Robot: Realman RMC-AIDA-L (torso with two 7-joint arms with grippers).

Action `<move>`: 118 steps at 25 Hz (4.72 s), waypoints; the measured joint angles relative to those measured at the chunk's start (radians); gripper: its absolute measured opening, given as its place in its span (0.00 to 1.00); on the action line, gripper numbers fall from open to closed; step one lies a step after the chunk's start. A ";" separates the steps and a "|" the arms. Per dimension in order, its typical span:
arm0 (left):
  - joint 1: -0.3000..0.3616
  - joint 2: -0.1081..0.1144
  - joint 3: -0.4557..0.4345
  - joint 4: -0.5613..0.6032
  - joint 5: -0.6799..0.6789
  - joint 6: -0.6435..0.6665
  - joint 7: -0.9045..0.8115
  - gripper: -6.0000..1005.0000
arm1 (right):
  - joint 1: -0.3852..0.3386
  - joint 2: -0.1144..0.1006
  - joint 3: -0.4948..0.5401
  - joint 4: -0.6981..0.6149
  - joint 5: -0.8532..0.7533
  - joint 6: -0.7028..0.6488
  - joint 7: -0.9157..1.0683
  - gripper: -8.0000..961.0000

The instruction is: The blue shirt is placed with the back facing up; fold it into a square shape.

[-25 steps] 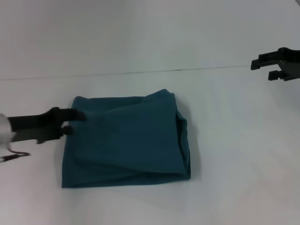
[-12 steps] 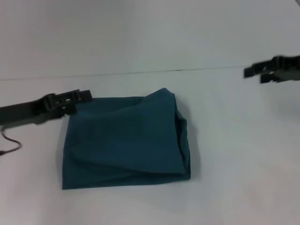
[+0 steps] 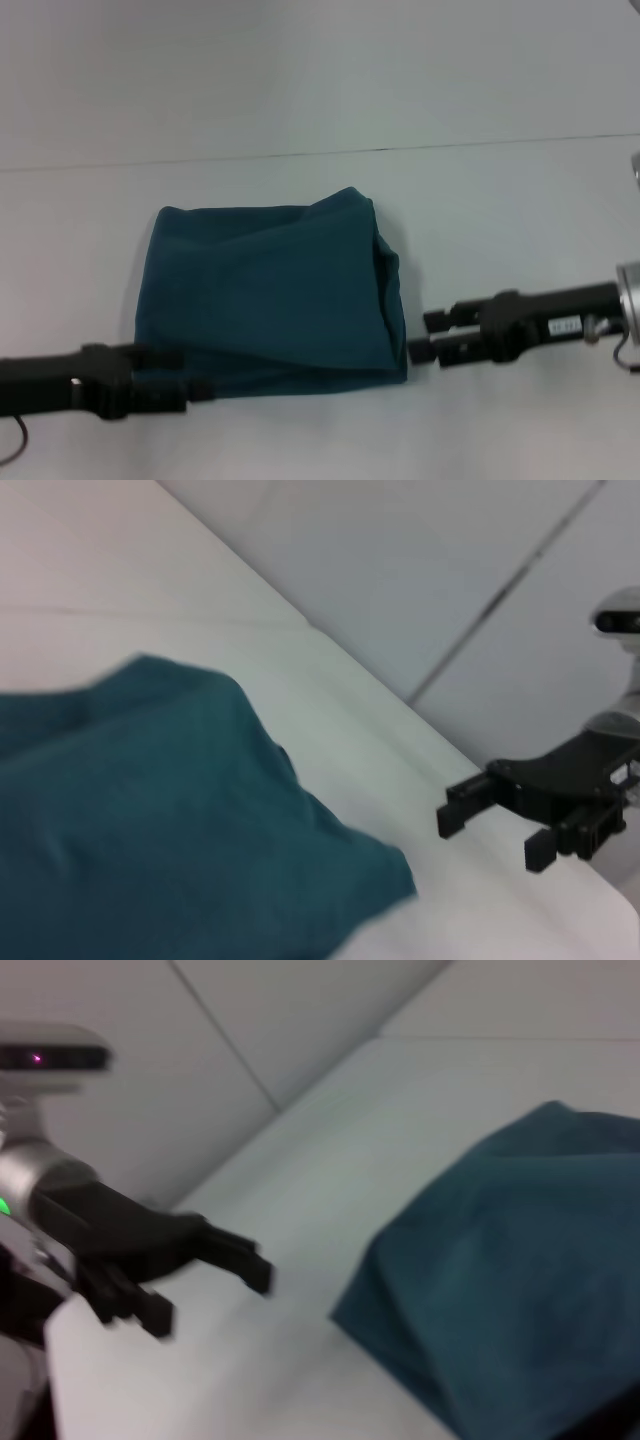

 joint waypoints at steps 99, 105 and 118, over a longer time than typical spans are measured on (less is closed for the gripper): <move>-0.079 0.029 -0.211 -0.234 -0.480 -0.170 -0.224 0.92 | -0.031 -0.040 0.361 0.159 0.481 0.094 0.166 0.80; -0.077 0.032 -0.215 -0.235 -0.493 -0.184 -0.224 0.92 | -0.037 -0.037 0.362 0.163 0.496 0.105 0.164 0.80; -0.063 0.025 -0.216 -0.239 -0.496 -0.186 -0.224 0.92 | -0.041 -0.037 0.363 0.166 0.498 0.108 0.164 0.80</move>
